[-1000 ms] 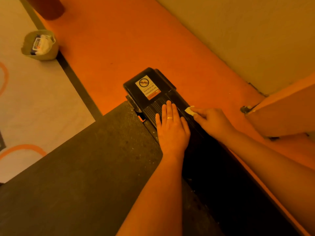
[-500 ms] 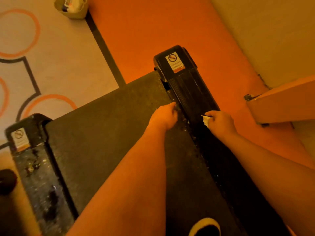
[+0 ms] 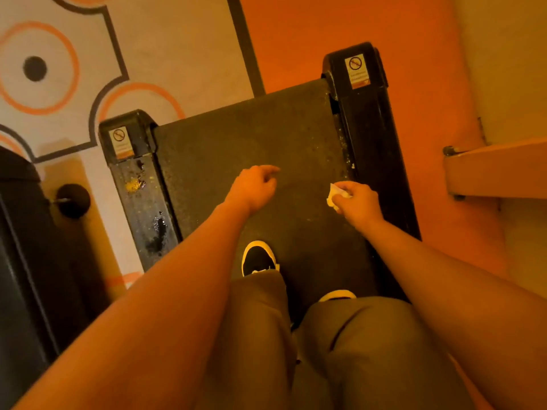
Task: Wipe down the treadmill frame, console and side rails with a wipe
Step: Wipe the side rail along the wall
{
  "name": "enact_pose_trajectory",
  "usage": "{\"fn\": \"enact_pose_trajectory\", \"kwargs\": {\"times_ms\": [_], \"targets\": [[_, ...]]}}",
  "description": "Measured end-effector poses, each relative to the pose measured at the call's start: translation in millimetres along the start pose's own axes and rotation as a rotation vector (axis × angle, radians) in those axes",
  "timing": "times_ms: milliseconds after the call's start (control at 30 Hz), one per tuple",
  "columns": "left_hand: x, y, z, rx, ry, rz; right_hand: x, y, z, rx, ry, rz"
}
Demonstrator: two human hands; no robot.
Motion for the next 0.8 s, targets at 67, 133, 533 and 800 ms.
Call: {"fn": "enact_pose_trajectory", "kwargs": {"times_ms": [67,133,533,800], "targets": [[-3.8,33.4,-5.3,0.017,0.057,-0.025,0.8,23.8,5.1,-0.021,0.010,0.016],[-13.5,63.8,-7.7,0.027,0.089,-0.075,-1.6,47.2,8.0,-0.054,0.021,0.016],[-43.7,191.3,-28.0,0.001,0.184,-0.265,-42.5,158.1,-20.5,-0.104,0.079,-0.022],[-44.1,220.9,-29.7,0.061,0.319,-0.307,-65.0,176.5,-25.3,-0.110,0.105,-0.050]]}}
Point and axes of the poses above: each hand's wrist, its own y-axis away from the middle knuckle, its own z-axis out of the palm, x = y × z, the point moved 4 cm from there along -y, towards the middle knuckle, and after that the axes turned 14 degrees about -y, right-handed, at the moved point
